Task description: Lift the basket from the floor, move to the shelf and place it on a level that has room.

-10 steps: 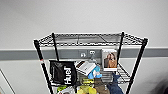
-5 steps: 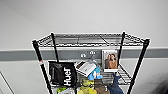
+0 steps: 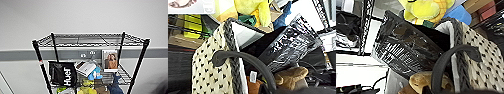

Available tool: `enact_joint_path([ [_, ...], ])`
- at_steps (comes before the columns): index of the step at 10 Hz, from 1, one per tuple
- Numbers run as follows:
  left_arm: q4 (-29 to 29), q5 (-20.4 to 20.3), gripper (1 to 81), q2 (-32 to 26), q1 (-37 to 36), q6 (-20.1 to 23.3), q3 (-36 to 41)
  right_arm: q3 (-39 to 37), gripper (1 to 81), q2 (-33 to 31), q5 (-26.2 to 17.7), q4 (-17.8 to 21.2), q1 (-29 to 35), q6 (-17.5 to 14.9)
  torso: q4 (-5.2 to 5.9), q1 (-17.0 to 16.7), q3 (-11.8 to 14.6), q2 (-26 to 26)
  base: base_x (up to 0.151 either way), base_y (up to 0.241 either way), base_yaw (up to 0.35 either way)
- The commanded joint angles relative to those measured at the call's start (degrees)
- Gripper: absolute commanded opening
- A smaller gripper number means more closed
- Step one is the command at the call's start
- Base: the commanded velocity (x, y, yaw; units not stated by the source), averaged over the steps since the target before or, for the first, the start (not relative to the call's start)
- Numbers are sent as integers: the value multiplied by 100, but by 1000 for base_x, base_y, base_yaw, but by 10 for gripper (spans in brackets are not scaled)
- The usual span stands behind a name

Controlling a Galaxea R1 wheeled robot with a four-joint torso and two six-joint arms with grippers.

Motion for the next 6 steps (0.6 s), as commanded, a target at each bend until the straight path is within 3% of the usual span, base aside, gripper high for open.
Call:
enact_joint_path([
  [1,-14,185,10,-365,-642,79,772,884,10,-334,78,106,655,34,0,0,0,0,0,0,0],
  [6,-13,18,10,-857,-844,79,1624,1718,10,-773,307,105,927,52,0,-2,0,0,0,0,0],
])
